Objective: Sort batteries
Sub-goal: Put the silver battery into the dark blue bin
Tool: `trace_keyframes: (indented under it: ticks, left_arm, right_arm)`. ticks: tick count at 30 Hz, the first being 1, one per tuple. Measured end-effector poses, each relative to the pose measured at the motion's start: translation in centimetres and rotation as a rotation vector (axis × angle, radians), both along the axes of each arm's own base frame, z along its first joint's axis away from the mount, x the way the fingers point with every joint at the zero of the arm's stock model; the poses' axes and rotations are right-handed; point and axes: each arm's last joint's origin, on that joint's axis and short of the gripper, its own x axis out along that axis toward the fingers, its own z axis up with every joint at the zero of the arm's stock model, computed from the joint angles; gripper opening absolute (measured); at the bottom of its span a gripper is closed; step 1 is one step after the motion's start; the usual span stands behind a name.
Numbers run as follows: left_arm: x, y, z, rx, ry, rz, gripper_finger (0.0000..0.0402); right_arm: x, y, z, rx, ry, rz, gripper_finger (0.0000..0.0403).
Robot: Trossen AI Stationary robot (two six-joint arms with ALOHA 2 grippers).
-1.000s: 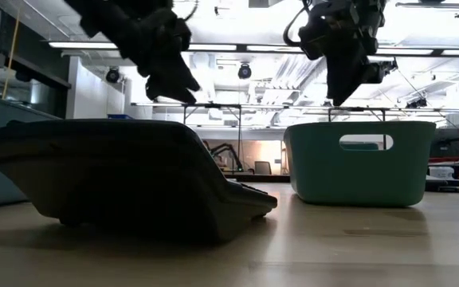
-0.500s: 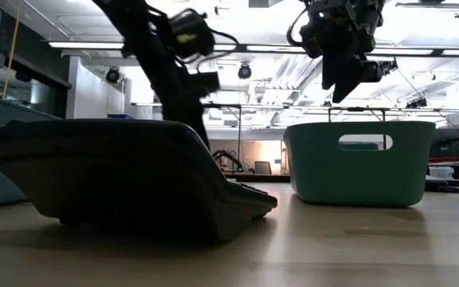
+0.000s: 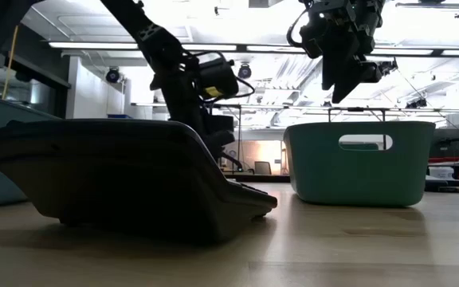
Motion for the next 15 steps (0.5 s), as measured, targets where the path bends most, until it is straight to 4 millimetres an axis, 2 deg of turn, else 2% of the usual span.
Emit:
trace_keyframes:
  ticks: [3, 5, 6, 9, 11, 15]
  left_arm:
    - [-0.3, 0.1, 0.1, -0.028, 0.013, -0.005, 0.0101]
    - [-0.5, 0.0, 1.1, -0.023, 0.009, -0.027, 0.0039]
    - [-0.7, -0.1, 1.7, -0.027, 0.006, -0.038, 0.0023]
    - [-2.0, -0.5, 4.1, -0.04, -0.004, -0.044, 0.0022]
    - [-2.3, -0.5, 7.4, 0.001, -0.097, -0.05, 0.0019]
    - [-5.1, -1.6, 13.0, 0.049, -0.163, -0.124, 0.0007]
  right_arm:
    - [0.0, 0.0, 0.0, -0.001, 0.0, 0.002, 0.0181]
    - [0.0, 0.0, 0.0, -0.001, 0.0, 0.003, 0.0181]
    - [0.0, 0.0, 0.0, -0.002, 0.0, 0.006, 0.0181]
    - [0.0, 0.0, 0.0, -0.01, -0.005, 0.024, 0.0181]
    - [0.1, 0.0, 0.0, -0.012, -0.01, 0.026, 0.0181]
    - [0.3, 0.0, 0.1, -0.022, -0.031, 0.044, 0.0181]
